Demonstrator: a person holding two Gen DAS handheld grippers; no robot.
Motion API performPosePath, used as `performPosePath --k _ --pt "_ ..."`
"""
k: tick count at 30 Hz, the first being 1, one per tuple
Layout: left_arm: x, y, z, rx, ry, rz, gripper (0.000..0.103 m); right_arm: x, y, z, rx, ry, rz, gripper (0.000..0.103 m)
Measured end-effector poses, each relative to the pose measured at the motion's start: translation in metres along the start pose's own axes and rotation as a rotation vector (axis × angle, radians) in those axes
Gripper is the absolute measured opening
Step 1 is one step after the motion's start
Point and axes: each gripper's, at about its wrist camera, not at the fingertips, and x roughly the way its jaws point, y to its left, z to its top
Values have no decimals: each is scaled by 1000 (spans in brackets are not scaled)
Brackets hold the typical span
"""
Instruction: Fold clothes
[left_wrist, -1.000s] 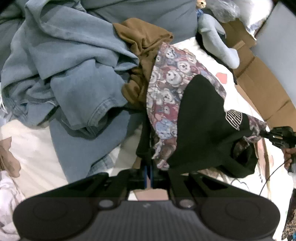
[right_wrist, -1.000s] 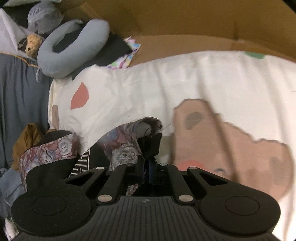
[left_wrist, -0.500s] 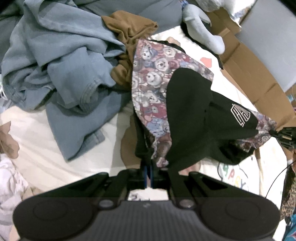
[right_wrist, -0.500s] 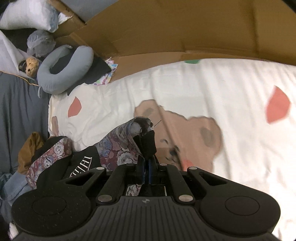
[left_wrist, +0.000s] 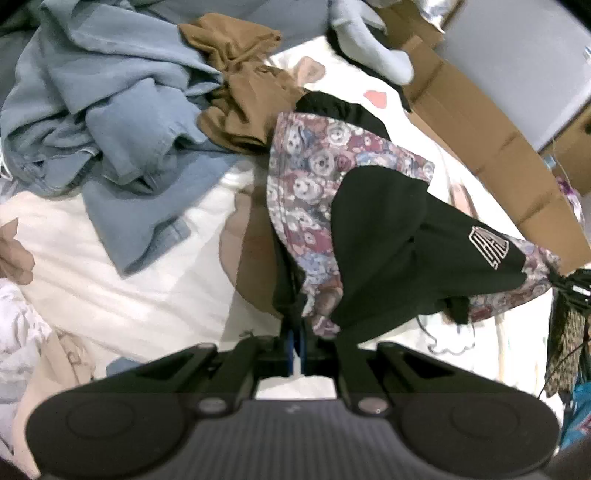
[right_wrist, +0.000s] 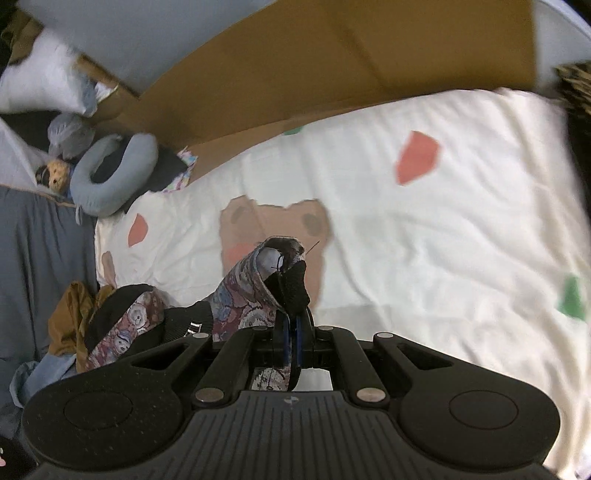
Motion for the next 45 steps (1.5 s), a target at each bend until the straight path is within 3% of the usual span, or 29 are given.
performPosePath --k 12,16,17,18,20,31,35,40,45 --pt "-32 7 -30 23 63 32 3 -85 -36 -73 10 11 35 2" --pt "-30 19 -37 5 122 67 11 -94 -44 -92 -6 30 17 7" --pt "-30 22 -37 0 123 73 13 -95 -49 -95 -2 28 11 13" --pt "-32 24 -35 2 117 82 16 -96 -53 -97 2 25 4 29" --pt "-33 29 -28 10 103 97 16 -96 -62 -98 17 15 -12 41" --pt "-5 6 41 128 27 69 30 -56 -51 -73 -108 41 -10 41" --pt "19 -17 63 195 10 35 34 -36 -42 -68 -167 70 -12 42" --pt "51 -53 89 310 -13 -15 54 -5 -33 -67 -233 106 -21 50" --pt "87 -99 104 455 -26 -56 54 23 -26 -68 -287 140 -37 50"
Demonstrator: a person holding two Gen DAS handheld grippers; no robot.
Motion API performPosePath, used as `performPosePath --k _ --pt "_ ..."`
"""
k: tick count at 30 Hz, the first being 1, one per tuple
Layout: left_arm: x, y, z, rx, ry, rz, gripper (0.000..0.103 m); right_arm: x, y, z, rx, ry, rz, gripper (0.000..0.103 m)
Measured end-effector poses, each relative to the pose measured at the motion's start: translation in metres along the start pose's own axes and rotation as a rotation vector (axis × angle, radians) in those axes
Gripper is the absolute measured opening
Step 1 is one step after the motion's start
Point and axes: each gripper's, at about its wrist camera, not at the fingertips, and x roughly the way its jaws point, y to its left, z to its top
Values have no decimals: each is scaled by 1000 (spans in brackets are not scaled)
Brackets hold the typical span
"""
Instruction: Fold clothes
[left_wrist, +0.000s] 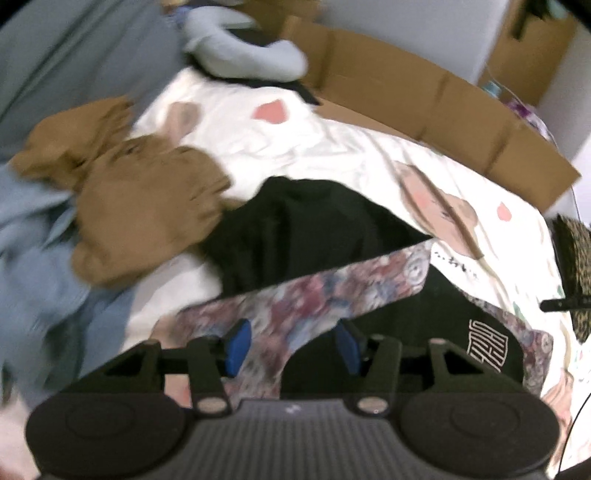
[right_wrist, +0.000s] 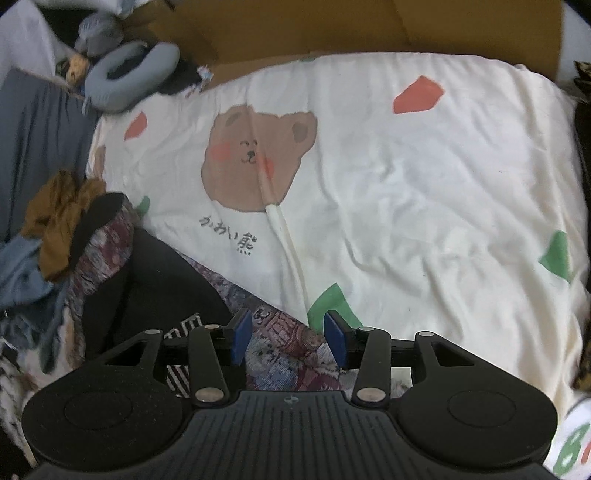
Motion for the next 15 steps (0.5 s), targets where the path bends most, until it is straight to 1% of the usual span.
performPosePath --k 5,9,15 --pt "30 -28 23 131 -2 -57 54 22 5 5 -37 29 -4 50" --pt "48 -44 38 187 -1 -67 54 36 10 10 -64 58 9 50" --pt "71 -68 56 271 13 -163 54 53 22 19 -129 78 7 50"
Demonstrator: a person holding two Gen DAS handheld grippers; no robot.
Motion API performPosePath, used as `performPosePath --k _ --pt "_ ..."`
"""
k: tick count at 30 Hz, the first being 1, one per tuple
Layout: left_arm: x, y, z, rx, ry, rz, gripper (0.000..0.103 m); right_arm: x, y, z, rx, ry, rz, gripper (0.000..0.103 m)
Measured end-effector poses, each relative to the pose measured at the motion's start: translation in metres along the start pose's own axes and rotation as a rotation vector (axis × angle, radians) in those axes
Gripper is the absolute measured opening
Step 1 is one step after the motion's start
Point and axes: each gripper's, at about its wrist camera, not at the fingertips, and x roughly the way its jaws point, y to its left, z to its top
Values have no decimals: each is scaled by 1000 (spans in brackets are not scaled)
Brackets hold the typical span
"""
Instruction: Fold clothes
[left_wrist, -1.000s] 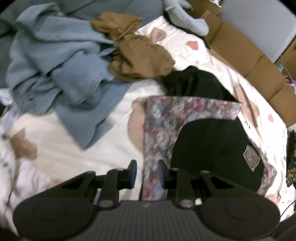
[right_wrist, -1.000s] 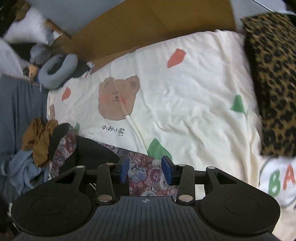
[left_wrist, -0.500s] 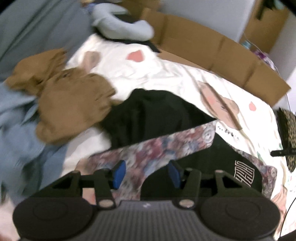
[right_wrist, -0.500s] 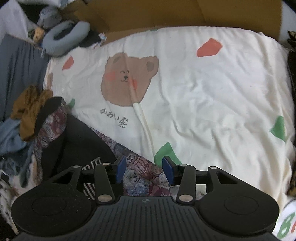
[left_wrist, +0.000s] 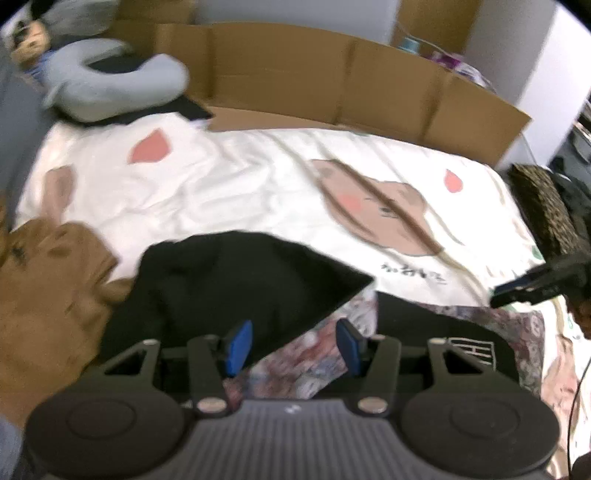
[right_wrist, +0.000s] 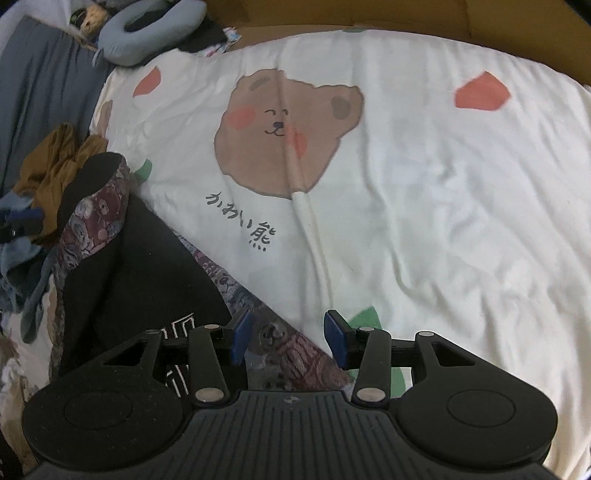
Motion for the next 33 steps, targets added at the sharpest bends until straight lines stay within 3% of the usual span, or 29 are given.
performPosePath --k 11,12,16,18,25,33 --pt "48 -23 18 66 38 -117 53 32 21 25 -91 -4 34 50" --pt "51 -24 19 69 44 -118 51 35 22 27 -94 -5 38 50" --pt "54 -24 15 65 66 -140 16 44 29 29 -105 -5 54 50" --pt "55 -24 13 64 76 -150 10 46 33 29 -108 -3 66 50" --pt "27 -11 4 4 50 -127 4 49 41 26 -135 2 81 50" --pt "-36 25 -28 -136 10 -63 3 50 44 33 -133 -33 89 49"
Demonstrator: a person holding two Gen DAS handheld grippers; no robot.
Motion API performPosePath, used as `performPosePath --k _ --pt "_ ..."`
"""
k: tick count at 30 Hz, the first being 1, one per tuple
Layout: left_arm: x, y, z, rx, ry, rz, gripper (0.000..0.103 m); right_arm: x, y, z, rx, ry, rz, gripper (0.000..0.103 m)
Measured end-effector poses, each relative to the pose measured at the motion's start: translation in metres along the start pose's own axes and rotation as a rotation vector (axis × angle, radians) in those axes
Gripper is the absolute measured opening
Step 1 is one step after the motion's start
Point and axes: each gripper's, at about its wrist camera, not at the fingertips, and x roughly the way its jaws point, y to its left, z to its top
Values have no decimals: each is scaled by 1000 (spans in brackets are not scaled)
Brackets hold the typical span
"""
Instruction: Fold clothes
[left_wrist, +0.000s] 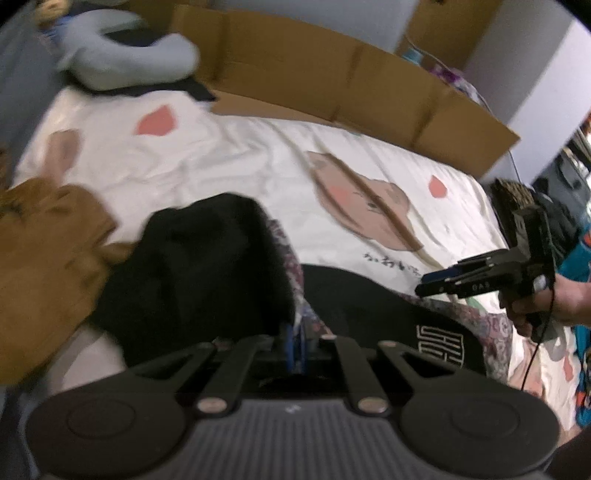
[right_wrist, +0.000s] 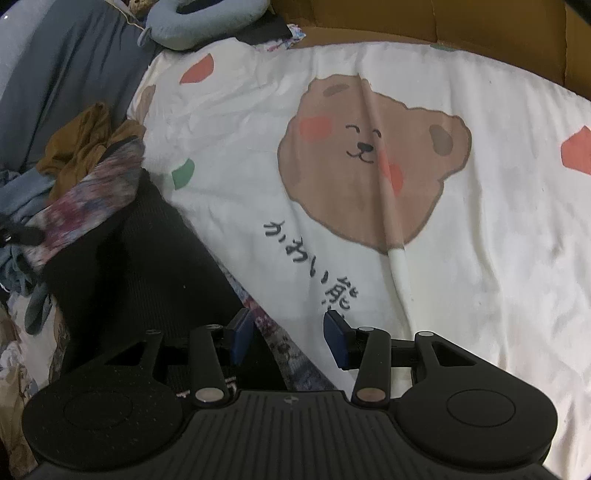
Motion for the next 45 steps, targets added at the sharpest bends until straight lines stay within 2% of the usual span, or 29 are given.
performPosePath --k 3,9,16,17,19,20,21,23,34,45 --pt "-27 13 -15 -47 -13 38 3 3 2 3 -8 -3 -10 49" --pt "-73 36 -47 -135 -23 107 3 7 12 4 -24 9 25 50" --pt "-108 62 -89 -258 -15 189 3 22 29 -7 -90 99 27 49" --pt "-112 66 -95 -272 -11 203 3 22 31 -9 -97 108 34 46" --pt "-118 73 -104 -297 -2 226 3 21 35 -11 -112 126 47 33" --pt "-121 76 -109 -311 2 235 3 20 36 -12 -121 135 49 17" --pt "-123 78 -112 -321 3 242 3 18 37 -13 -129 137 48 8" --pt "-128 82 -120 -340 4 255 3 13 40 -15 -143 139 46 2" --pt "-153 84 -131 -378 -48 272 3 -62 27 -6 -113 40 -45 0" --pt "-142 61 -105 -332 -107 200 3 -155 -19 -25 9 -48 -180 0"
